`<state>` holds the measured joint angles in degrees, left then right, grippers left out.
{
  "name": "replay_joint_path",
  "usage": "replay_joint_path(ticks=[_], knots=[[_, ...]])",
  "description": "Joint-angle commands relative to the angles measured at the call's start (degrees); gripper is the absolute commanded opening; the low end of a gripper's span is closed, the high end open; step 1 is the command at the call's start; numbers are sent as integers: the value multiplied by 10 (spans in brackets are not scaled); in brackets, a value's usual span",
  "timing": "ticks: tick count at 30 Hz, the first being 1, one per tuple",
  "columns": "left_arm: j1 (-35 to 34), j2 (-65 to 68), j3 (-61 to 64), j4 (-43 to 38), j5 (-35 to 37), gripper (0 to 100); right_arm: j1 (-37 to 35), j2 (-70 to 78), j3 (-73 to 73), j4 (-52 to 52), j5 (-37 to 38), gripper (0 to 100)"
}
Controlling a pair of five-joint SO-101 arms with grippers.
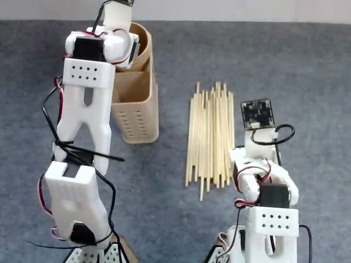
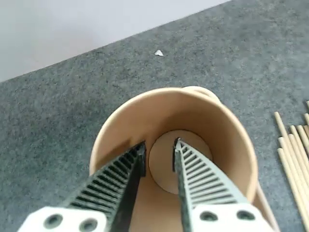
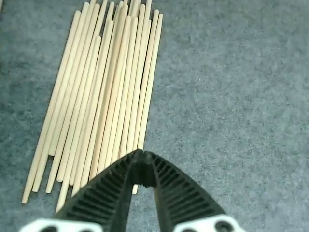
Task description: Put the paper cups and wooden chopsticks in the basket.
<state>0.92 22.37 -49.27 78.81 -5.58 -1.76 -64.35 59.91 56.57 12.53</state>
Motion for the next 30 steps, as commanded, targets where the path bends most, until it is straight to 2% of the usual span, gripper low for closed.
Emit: replay_joint_path(ticks=[1,4,7,12,14,19,21,25,30], knots=[[19,-81,-85,48,-5,133,-7,-10,-3,-8,4,5],[13,-126,-138,84,-5,133,-7,-9,-4,-7,6,5],[-36,-154,-160,112,-3,130,-6,-9,-17,-5,6,9],[-126,-160,-133,196,75,131,-6,53,-109,41,8,9],[-145,-160,-94,227,84,130,-6,107,-161,47,7,9],[-189,-160,86,224,95,131,-8,276,-289,45,9,9],[-208,-160,171,223,122,133,-8,350,-331,44,11,10],[-220,-163,346,148,171,133,-9,505,-387,23,33,10],[-167,-166,538,11,177,133,3,656,-445,16,38,10]])
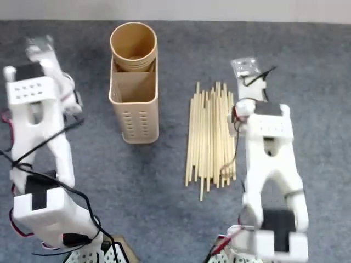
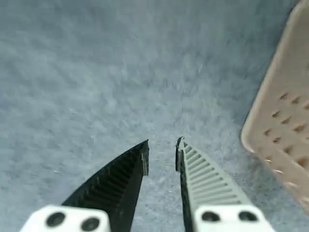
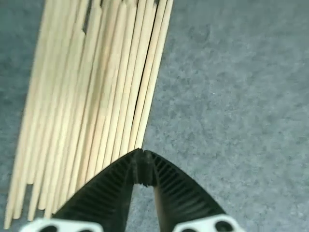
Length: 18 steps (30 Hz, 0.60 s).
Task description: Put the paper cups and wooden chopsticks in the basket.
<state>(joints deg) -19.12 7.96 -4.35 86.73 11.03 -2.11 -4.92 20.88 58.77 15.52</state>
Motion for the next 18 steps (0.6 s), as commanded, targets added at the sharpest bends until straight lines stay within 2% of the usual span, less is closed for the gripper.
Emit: replay_joint_path(ticks=[1,7,18], knots=[[42,-22,113,-92,9,133,10,87,-70,-6,8,10],[53,-22,169,-181,8,133,22,200,-152,-6,8,10],[51,-21,173,-185,9,133,11,233,-175,-2,4,11]])
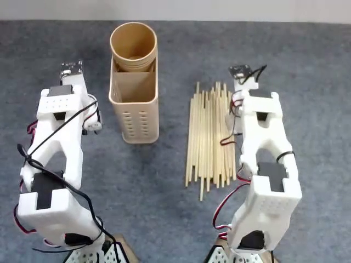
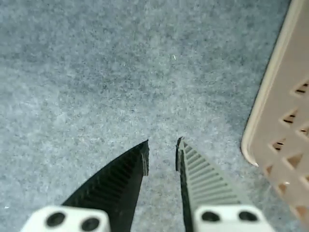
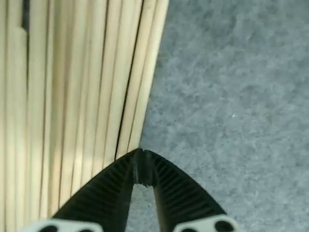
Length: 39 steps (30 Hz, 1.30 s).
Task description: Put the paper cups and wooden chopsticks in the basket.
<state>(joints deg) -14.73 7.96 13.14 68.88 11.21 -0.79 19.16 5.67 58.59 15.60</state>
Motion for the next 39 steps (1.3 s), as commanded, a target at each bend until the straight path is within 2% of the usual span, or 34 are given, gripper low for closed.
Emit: replay_joint_path(ticks=[1,7,16,20,25,30,32,39], knots=[[7,-21,-2,-7,6,133,-4,-7,-22,0,4,15],[7,-21,-2,-7,6,133,-10,-5,-20,-4,3,132],[7,-17,-3,-7,6,133,-31,-9,-21,-5,-18,136],[7,-16,-1,-16,6,133,-29,-55,-11,-10,-21,136],[9,-16,-1,-15,6,133,-21,-197,109,-51,-20,136],[9,-15,-1,-14,6,133,-48,-334,296,-175,-8,138],[10,-15,0,-11,6,133,-58,-336,351,-205,-2,139],[10,-17,12,-16,6,133,-56,-294,359,-248,-2,140]])
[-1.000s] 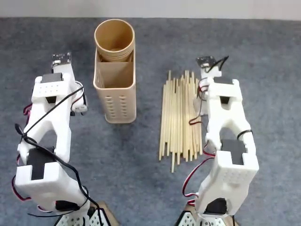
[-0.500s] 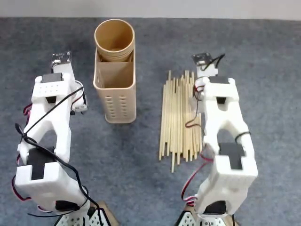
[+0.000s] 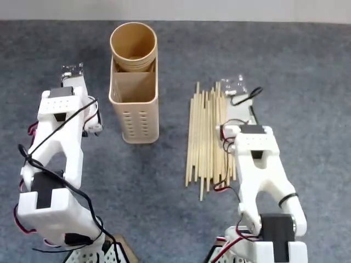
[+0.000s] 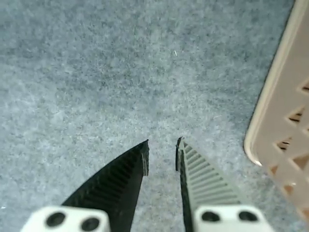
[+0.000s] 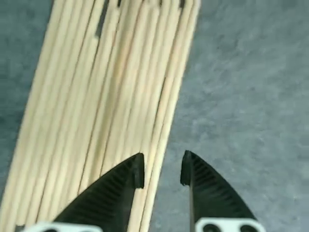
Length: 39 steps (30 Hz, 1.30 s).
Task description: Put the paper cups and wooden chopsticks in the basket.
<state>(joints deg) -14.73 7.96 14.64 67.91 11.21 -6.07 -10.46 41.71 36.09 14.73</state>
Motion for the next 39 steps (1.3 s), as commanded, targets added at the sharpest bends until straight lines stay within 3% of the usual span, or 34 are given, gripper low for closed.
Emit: replay_joint_path(ticks=[1,15,19,31,35,39], knots=[[10,-18,-2,-9,6,133,-3,9,0,-37,7,140],[10,-19,1,-18,6,133,16,73,-15,-55,7,136],[10,-17,1,-18,6,133,20,73,-15,-55,7,5],[10,-16,1,-18,6,133,29,65,-19,-55,6,5],[10,-15,1,-18,6,133,45,-3,-34,-53,-32,5],[11,-15,2,-30,6,131,42,-183,-70,-52,-75,5]])
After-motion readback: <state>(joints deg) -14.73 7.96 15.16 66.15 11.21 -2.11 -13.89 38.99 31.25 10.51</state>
